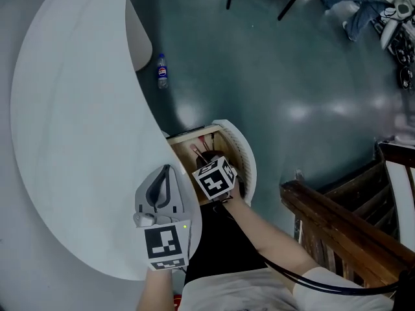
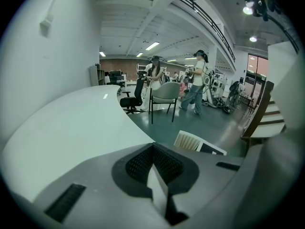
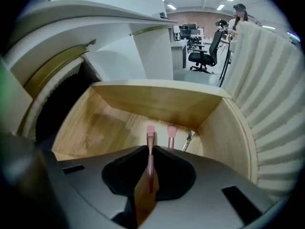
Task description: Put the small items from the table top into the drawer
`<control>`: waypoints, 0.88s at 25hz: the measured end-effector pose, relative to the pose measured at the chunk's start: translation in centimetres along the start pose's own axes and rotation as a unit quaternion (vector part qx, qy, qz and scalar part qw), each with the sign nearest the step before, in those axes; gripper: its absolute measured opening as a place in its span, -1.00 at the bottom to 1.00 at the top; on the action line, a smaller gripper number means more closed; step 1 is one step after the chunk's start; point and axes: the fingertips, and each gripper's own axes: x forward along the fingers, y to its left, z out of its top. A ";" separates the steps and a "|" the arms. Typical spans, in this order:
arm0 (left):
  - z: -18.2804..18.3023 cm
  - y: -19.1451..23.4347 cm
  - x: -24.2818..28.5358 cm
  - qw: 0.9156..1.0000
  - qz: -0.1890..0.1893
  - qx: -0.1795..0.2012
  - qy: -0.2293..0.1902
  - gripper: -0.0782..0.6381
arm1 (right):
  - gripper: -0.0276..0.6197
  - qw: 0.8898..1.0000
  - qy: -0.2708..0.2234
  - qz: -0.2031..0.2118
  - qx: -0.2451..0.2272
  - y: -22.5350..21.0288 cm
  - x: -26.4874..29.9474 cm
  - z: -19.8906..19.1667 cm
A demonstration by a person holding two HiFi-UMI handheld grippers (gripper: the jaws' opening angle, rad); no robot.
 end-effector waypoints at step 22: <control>0.1 -0.3 -0.1 1.000 -0.014 0.008 0.002 -0.72 | -0.73 0.999 0.025 -0.018 0.014 -1.2 1.8 -1.0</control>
